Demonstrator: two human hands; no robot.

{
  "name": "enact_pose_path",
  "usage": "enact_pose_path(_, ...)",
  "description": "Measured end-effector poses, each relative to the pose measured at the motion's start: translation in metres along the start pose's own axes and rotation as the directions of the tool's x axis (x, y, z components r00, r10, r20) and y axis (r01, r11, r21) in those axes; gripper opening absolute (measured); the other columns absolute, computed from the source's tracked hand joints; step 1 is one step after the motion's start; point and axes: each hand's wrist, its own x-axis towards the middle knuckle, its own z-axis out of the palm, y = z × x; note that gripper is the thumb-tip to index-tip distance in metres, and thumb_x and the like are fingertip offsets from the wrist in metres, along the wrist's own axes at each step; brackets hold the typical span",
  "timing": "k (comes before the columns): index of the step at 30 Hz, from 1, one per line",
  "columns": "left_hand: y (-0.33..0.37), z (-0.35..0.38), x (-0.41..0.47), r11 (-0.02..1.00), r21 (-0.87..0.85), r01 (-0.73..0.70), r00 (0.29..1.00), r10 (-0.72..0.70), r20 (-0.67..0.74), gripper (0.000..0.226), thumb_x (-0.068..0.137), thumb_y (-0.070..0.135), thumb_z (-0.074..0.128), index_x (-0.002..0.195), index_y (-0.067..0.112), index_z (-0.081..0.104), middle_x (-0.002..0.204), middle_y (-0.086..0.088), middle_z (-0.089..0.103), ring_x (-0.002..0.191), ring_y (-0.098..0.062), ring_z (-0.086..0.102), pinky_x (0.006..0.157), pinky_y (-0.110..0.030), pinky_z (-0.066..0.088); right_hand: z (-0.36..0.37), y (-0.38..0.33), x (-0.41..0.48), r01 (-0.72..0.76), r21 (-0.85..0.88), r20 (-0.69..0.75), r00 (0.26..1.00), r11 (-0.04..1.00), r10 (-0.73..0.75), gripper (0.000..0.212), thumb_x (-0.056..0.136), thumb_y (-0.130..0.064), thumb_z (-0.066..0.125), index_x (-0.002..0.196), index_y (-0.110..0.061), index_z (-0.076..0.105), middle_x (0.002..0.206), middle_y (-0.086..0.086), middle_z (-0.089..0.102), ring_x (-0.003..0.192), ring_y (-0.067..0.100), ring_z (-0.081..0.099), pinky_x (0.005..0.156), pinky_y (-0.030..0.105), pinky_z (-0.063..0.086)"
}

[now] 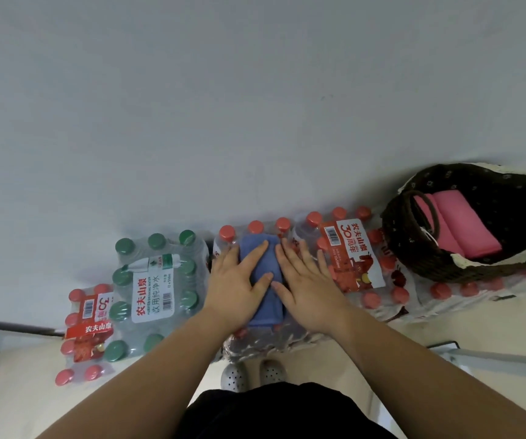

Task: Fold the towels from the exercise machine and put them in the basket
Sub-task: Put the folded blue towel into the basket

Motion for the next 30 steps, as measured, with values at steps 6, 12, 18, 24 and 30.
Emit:
enact_pose_path(6,0.004,-0.01,0.005,0.994,-0.086,-0.072,0.996,0.067,-0.062,0.067,0.081,0.053,0.054,0.143,0.03,0.05,0.129,-0.014,0.052,0.108,-0.033,0.055,0.096,-0.042,0.047,-0.005,-0.005,-0.002,-0.059,0.239,-0.009,0.998,0.969,0.063,0.073,0.103,-0.049,0.037,0.158,-0.027,-0.005,0.167,-0.002,-0.008,0.152,0.024,-0.016,0.124,0.04,-0.002)
enact_pose_path(12,0.033,-0.029,0.008,0.936,-0.327,-0.132,0.99,0.11,-0.084,0.063,0.086,0.022,0.072,0.143,0.033,0.048,0.137,-0.007,0.038,0.104,-0.014,0.05,0.088,-0.002,0.033,-0.031,-0.008,-0.012,0.007,0.661,-0.221,0.958,0.75,0.185,0.047,0.104,-0.03,0.047,0.15,-0.028,0.034,0.149,-0.006,0.045,0.135,0.009,0.045,0.11,0.029,0.038)
enact_pose_path(18,0.116,-0.053,0.019,0.782,-0.579,-0.232,0.968,0.128,-0.216,0.055,0.086,0.017,0.074,0.128,0.044,0.052,0.128,0.008,0.036,0.106,0.013,0.05,0.082,-0.002,0.044,-0.091,0.002,-0.026,0.2,0.899,-0.357,0.849,0.39,0.388,0.024,0.102,-0.035,0.051,0.125,-0.038,0.044,0.118,-0.003,0.066,0.1,0.009,0.069,0.082,0.029,0.057)
enact_pose_path(24,0.208,-0.048,0.048,0.742,-0.571,-0.352,0.931,0.213,-0.297,0.056,0.085,0.019,0.076,0.127,0.045,0.049,0.127,0.01,0.034,0.108,0.018,0.045,0.083,-0.005,0.047,-0.168,0.065,-0.059,0.302,0.934,-0.353,0.86,0.191,0.368,0.056,0.097,-0.035,0.057,0.147,-0.043,0.035,0.114,-0.008,0.069,0.101,0.009,0.071,0.079,0.028,0.059)
enact_pose_path(30,0.293,-0.01,0.086,0.829,-0.398,-0.393,0.918,0.325,-0.229,0.059,0.087,0.03,0.073,0.138,0.045,0.048,0.147,0.007,0.03,0.109,0.02,0.037,0.09,0.001,0.036,-0.211,0.183,-0.087,0.296,0.852,-0.451,0.834,0.433,0.317,0.049,0.103,-0.029,0.051,0.142,-0.054,0.033,0.107,0.012,0.072,0.092,0.025,0.073,0.078,0.045,0.061)
